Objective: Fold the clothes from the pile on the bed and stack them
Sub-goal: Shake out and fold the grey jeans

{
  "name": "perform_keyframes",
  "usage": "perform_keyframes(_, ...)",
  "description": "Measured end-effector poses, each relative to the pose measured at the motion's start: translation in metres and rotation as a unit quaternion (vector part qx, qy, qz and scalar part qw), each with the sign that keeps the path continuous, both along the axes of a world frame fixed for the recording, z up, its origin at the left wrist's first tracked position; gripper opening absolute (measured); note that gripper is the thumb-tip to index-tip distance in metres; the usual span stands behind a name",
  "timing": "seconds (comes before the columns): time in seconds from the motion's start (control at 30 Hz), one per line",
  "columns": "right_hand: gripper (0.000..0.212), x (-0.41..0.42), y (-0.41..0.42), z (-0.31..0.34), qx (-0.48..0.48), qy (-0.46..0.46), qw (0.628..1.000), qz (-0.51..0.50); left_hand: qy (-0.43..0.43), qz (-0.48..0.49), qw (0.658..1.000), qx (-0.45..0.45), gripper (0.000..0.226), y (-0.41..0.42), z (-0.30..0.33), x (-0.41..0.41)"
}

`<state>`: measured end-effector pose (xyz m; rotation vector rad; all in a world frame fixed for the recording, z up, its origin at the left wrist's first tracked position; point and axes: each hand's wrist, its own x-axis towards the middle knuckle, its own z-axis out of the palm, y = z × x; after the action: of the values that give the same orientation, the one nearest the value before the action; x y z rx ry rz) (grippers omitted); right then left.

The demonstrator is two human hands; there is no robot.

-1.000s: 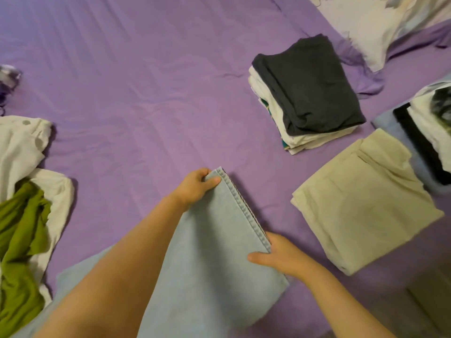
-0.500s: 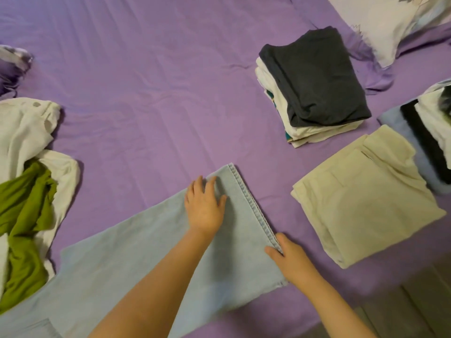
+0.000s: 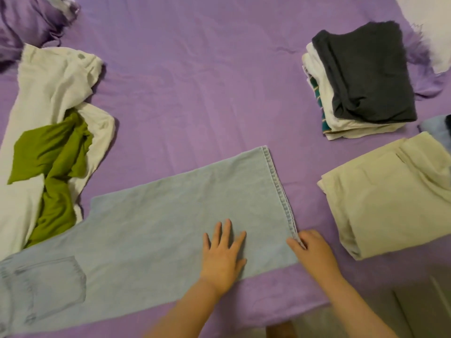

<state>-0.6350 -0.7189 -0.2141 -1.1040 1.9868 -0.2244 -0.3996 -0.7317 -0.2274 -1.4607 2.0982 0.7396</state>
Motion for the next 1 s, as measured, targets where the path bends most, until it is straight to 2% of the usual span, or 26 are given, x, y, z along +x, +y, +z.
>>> perform_keyframes(0.2,0.035,0.012,0.007,0.016,0.123,-0.063,0.989,0.045,0.035,0.016,0.999,0.019,0.067,0.024,0.014,-0.003)
perform_keyframes(0.33,0.023,0.01,0.007,0.023,0.096,-0.107,0.989,0.017,0.065,0.052,0.997,-0.001,0.056,0.038,0.029,-0.014)
perform_keyframes(0.4,0.007,0.009,0.005,0.028,0.089,-0.14,0.986,0.008,0.067,0.067,0.995,-0.043,0.043,0.042,0.034,-0.02)
perform_keyframes(0.5,0.013,0.001,0.003,0.028,0.086,-0.153,0.984,0.006,0.081,0.082,0.984,-0.136,0.033,0.044,0.037,-0.028)
perform_keyframes(0.57,0.007,-0.007,0.003,0.026,0.092,-0.148,0.985,0.004,0.098,0.078,0.977,-0.171,0.025,0.046,0.037,-0.031)
perform_keyframes(0.63,0.019,-0.01,0.002,0.024,0.096,-0.136,0.986,-0.001,0.086,0.066,0.976,-0.187,0.013,0.048,0.04,-0.029)
perform_keyframes(0.73,0.038,-0.011,0.004,0.025,0.101,-0.08,0.991,0.03,0.035,0.11,0.982,-0.152,0.018,0.051,0.042,-0.027)
perform_keyframes(0.83,0.038,-0.015,0.012,0.025,0.102,-0.017,0.99,0.101,0.01,0.143,0.987,-0.072,0.024,0.055,0.033,-0.022)
perform_keyframes(0.93,0.017,-0.01,0.019,0.033,0.074,0.065,0.987,0.128,0.01,0.122,0.992,-0.03,0.035,0.065,0.021,-0.011)
perform_keyframes(1.0,0.054,-0.002,0.023,0.036,0.035,0.165,0.97,0.175,0.025,0.134,0.99,-0.022,0.039,0.071,0.02,-0.005)
